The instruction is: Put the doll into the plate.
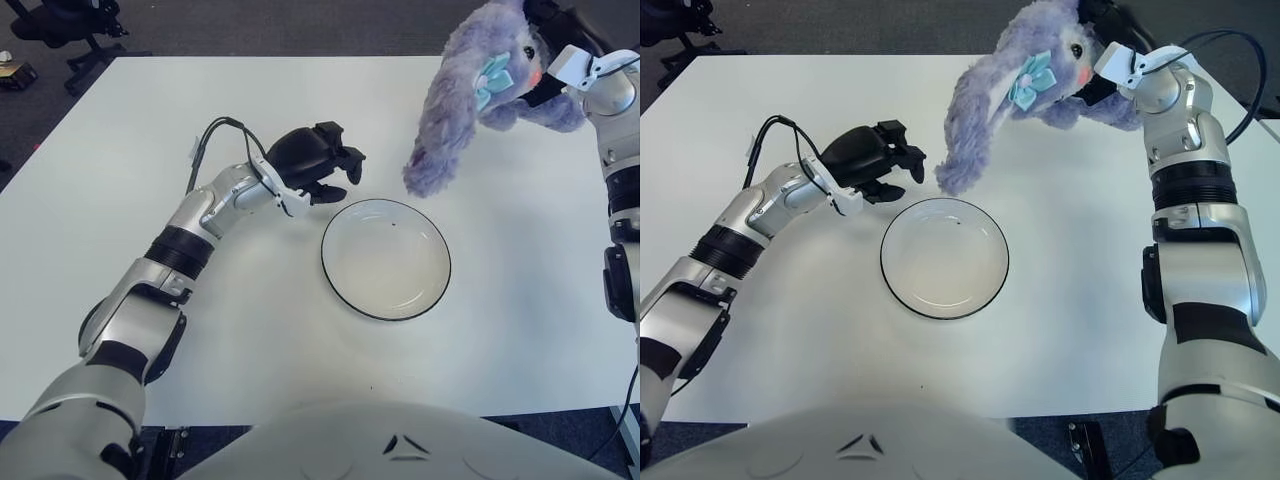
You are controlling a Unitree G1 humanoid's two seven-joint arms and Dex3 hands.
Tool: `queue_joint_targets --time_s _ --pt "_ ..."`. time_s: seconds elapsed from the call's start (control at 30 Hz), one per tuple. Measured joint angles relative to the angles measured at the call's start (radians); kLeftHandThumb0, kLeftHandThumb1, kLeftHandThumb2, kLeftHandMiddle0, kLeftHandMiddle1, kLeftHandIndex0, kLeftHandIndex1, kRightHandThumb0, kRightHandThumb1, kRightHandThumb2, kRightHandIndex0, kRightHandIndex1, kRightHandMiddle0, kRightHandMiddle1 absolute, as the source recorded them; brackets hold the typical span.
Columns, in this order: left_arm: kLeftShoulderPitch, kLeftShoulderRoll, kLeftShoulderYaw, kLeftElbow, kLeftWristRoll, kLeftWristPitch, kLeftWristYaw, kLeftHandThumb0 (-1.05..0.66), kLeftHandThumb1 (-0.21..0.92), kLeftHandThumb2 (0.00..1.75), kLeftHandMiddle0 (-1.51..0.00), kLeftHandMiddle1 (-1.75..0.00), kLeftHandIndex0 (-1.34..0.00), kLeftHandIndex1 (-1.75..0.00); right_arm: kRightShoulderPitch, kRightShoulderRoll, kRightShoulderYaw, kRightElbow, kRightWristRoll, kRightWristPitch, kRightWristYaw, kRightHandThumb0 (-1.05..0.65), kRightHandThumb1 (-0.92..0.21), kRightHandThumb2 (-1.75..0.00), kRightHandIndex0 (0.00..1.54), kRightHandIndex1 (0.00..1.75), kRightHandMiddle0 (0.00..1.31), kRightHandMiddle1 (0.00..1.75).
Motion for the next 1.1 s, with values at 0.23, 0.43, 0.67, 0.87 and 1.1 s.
queue_joint_targets --time_s 0.23,0.43,0.67,0.87,1.1 --pt "0.024 -0.012 0.010 -0.063 -0.142 0.034 -0.124 -0.61 0.92 1.06 -0.56 -0.62 -0.56 -1.20 0.000 0.000 0.000 -0.018 -0.001 0.010 0.001 0.42 -0.47 -1.11 0.48 1.75 0.52 1.75" --pt "0.076 -0.010 0.031 -0.202 -0.282 0.156 -0.245 -0.66 0.92 1.08 -0.59 -0.54 -0.58 -1.15 0.001 -0.002 0.000 -0.026 -0.003 0.021 0.001 0.42 -0.47 -1.11 0.48 1.75 0.52 1.75" --pt "0.101 -0.012 0.045 -0.273 -0.351 0.239 -0.325 -0.67 0.92 1.07 -0.61 -0.48 -0.58 -1.20 0.002 -0.002 0.000 -0.028 -0.007 0.026 0.001 0.42 -0.47 -1.11 0.48 1.75 0.52 1.75" --pt "0.113 -0.015 0.056 -0.292 -0.398 0.277 -0.376 -0.67 0.92 1.06 -0.62 -0.45 -0.59 -1.26 0.004 -0.002 0.000 -0.033 -0.009 0.026 0.001 0.42 -0.47 -1.11 0.48 1.75 0.52 1.75" --pt "0.129 -0.015 0.071 -0.318 -0.416 0.304 -0.414 -0.67 0.92 1.04 -0.62 -0.41 -0.59 -1.28 0.005 -0.003 0.001 -0.035 -0.012 0.031 0.001 0.42 -0.48 -1.10 0.48 1.75 0.52 1.75"
